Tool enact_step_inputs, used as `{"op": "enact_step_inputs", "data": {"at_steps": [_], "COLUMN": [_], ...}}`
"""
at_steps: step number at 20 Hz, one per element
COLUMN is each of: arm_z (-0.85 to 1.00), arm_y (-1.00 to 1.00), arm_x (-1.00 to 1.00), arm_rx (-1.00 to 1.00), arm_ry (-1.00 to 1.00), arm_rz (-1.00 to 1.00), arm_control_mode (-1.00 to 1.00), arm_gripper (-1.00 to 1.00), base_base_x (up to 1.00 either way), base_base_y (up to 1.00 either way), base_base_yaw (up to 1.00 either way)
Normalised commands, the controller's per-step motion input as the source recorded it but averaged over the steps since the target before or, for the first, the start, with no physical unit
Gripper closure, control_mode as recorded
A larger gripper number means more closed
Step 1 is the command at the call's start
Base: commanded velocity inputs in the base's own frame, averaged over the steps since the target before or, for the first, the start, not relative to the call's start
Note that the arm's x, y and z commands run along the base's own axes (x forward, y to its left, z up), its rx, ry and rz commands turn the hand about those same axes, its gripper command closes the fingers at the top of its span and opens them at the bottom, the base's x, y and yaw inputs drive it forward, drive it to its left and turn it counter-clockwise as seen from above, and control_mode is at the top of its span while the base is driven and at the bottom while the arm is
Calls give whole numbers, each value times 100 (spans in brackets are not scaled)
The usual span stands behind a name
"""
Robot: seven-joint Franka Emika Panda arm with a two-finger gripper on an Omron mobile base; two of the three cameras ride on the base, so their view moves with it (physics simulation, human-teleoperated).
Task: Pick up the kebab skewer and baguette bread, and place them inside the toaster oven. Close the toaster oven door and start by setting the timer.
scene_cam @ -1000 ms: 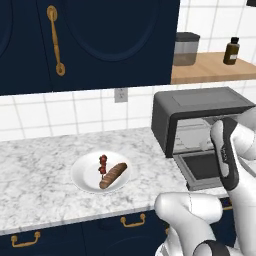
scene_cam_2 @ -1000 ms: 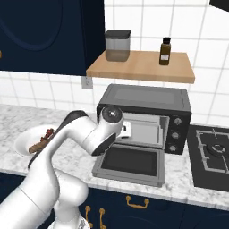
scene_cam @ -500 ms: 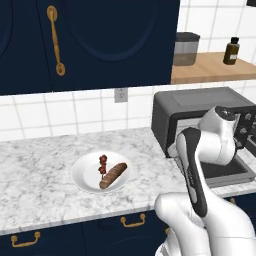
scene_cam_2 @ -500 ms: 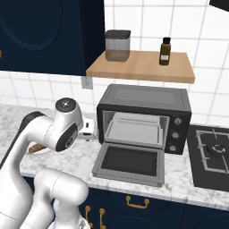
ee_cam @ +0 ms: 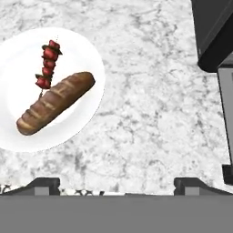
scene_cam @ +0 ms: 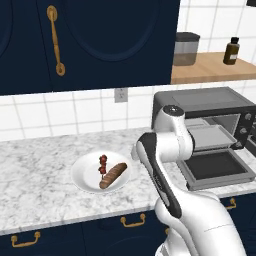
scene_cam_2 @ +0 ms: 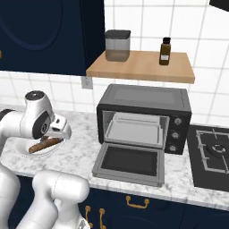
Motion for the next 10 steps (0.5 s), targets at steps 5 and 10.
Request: {"op": "enact_step_inputs", "data": {"at_steps": [5,10], "arm_z": [-40,-42], "arm_y": [100,98], "arm_x": [8,42], "arm_rx": [0,0], "arm_ry": [12,18], "arm_rz": [-30,-19], "arm_control_mode": [-100,-100], "arm_gripper": [-100,-100], "base_base_x": [0,0], "base_base_y": [0,0], "base_base_yaw": [0,0]}}
